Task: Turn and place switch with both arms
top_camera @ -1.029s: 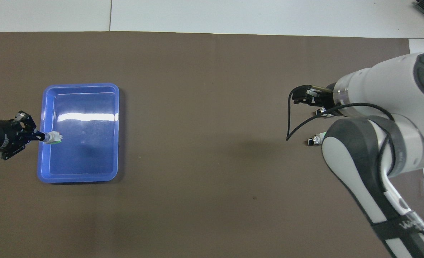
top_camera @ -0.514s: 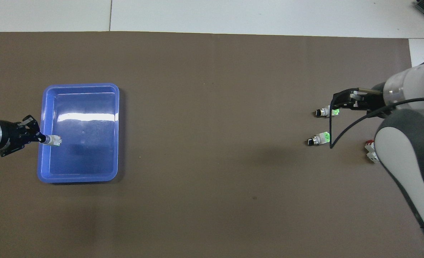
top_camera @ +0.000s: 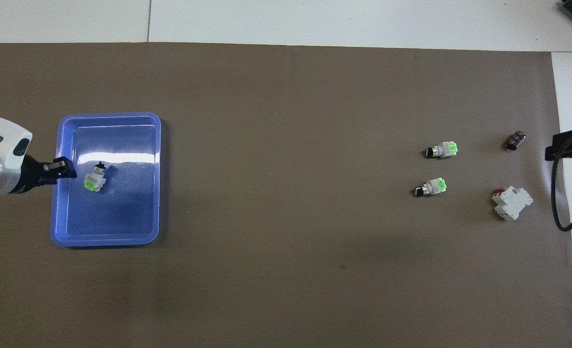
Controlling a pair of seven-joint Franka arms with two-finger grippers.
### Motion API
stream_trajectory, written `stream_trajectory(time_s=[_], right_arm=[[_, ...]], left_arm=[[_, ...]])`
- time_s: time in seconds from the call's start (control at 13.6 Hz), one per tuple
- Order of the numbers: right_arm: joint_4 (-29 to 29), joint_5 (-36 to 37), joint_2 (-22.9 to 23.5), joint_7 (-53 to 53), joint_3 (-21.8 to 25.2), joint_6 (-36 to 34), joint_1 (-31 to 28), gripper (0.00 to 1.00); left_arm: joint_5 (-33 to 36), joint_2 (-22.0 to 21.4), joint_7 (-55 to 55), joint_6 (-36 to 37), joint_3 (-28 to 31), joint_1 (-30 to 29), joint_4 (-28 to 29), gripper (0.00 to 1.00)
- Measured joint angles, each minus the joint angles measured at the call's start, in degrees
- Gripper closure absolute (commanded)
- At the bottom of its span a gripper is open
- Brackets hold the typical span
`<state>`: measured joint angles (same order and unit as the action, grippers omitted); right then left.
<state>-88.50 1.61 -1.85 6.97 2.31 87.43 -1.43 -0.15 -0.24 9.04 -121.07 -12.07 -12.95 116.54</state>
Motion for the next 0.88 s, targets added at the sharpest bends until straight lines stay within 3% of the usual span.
stream_trajectory(time_s=[0.37,0.73,0.81,0.88], right_arm=[[-0.1,0.0,0.0,0.0,-0.6,-1.1,0.0,0.01],[-0.1,0.0,0.0,0.6,-1.6,-2.7,1.4,0.00],[-0.1,0.0,0.0,0.6,-1.7,-2.8,1.4,0.00],[-0.2,0.1,0.0,0.6,-1.7,-2.8,1.3,0.00]], left_arm=[[2.6,4.8,0.0,18.1,-0.2,7.3,-17.8,0.14],[2.9,5.3,-1.3,33.7,-0.2,10.3,-30.0,0.14],[2.9,5.3,-2.5,37.0,-0.2,10.3,-32.2,0.12],[2.9,5.3,-3.6,39.5,-0.1,10.3,-33.8,0.00]])
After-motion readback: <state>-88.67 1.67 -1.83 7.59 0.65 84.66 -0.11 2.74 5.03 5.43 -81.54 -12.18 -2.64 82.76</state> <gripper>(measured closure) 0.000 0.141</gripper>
